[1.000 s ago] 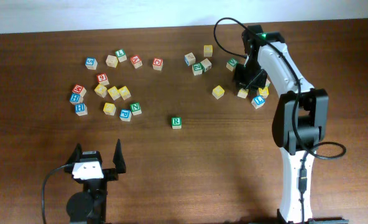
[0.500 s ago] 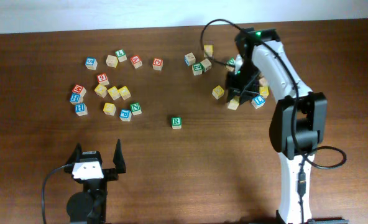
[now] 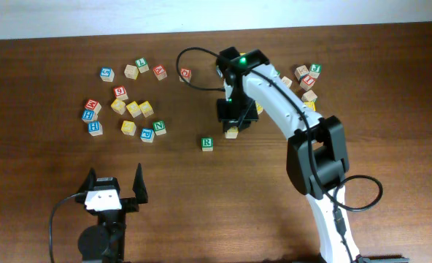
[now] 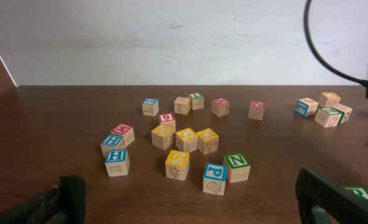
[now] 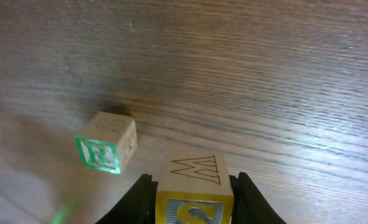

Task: Spell out RSS
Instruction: 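Carry the yellow S block beside the R block, right side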

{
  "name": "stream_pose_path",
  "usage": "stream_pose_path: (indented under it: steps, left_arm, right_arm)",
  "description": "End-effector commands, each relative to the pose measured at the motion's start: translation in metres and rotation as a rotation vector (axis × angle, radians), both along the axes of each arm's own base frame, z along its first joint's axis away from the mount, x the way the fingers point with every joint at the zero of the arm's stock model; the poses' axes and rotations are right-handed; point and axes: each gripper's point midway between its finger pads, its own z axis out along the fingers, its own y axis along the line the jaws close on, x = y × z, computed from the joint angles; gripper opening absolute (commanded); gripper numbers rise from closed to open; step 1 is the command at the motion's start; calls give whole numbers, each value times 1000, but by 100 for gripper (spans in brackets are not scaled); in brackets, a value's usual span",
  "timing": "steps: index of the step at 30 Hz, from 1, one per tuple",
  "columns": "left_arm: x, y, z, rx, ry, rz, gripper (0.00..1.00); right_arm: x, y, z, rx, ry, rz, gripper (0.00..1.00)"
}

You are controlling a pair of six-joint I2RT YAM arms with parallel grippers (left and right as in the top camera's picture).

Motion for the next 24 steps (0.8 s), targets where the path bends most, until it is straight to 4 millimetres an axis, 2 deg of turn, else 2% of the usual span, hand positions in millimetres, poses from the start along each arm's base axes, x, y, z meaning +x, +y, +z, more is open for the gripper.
stream_pose_path:
  steps: [1, 5, 8, 15, 19, 24]
  left_arm:
    - [0, -3, -2, 14, 0, -17, 99]
    - [0, -3, -2, 14, 0, -17, 99]
    - [0, -3, -2, 14, -1, -17, 99]
    - [0, -3, -2, 14, 0, -17, 99]
    - [0, -3, -2, 14, 0, -17, 99]
    - [0, -3, -2, 14, 0, -17, 99]
  right_arm:
    - [1, -1, 7, -78, -51, -60, 25]
    - [2, -5, 5, -172, -96, -85, 25]
    - [-1, 0, 2, -173, -96, -79, 25]
    - [-16, 16, -21, -135, -57, -68, 23]
    - [-17, 23, -21, -122, -64, -58, 23]
    - [-22, 22, -27, -134, -53, -52, 24]
